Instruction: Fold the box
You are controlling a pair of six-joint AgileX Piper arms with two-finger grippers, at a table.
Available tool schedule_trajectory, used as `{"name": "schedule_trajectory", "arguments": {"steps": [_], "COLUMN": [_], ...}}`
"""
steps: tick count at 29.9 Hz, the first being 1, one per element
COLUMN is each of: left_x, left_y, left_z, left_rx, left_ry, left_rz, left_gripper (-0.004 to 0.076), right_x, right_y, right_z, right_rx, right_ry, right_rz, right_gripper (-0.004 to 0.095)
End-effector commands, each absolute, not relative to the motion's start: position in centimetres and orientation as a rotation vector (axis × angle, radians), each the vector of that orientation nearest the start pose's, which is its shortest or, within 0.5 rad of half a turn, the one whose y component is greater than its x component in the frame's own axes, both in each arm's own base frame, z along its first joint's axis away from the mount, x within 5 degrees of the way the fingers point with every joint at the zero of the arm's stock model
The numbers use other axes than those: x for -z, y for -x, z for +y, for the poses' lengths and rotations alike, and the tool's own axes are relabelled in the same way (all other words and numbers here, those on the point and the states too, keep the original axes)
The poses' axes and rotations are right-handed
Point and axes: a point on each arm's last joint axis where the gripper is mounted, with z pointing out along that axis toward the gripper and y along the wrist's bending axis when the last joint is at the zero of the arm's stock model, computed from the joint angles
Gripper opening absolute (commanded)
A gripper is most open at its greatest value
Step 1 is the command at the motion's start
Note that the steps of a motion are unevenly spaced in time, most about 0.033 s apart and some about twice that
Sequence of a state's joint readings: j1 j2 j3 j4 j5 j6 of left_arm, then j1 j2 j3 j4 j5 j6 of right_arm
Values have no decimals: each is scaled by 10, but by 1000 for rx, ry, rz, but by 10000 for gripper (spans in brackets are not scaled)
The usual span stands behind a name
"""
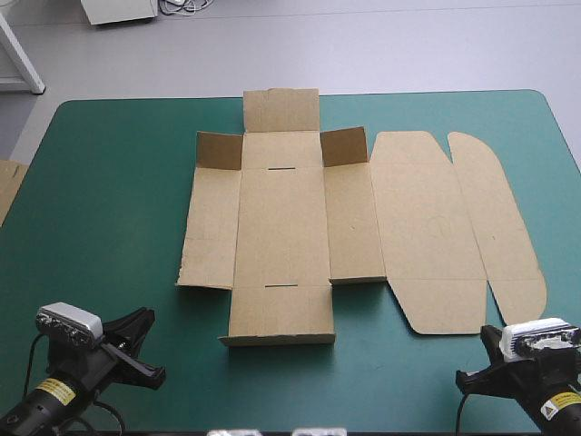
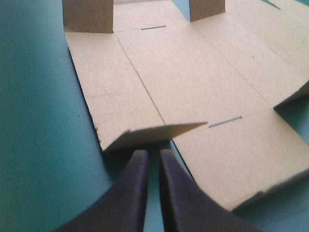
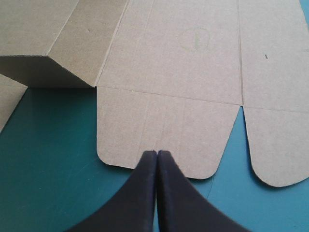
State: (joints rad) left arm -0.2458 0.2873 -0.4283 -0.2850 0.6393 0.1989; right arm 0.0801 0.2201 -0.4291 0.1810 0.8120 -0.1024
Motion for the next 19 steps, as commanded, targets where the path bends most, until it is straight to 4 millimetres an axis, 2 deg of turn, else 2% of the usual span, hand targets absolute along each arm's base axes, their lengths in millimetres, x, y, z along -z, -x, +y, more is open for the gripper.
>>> {"name": "schedule_trajectory", "arguments": {"steps": [1,3,5,15,19], "left_x": [-319,-328,-334,-363,-366], "left_y": [-70,-78,-90,-161,-188], "left_z": [-30,-32,-35,-54,-60], "left_rx": [333,325,331,307,307], "left_ry": [-275,-278,-275,-315,-315], "left_rz": [1806,1817,1857,2091,2154], "left_gripper": [232,318,358,357,357], "right_x": [-294,-295,-296,-296,-295], "right_y": [-47,-47,-47,-47,-47], "right_z": [15,15,15,15,15], "right_rx": [-192,-191,-191,-191,-191], "right_ry": [124,123,123,123,123], "right_rz": [1969,1962,1958,1960,1962], "right_gripper": [-2,-2,-2,-2,-2]}}
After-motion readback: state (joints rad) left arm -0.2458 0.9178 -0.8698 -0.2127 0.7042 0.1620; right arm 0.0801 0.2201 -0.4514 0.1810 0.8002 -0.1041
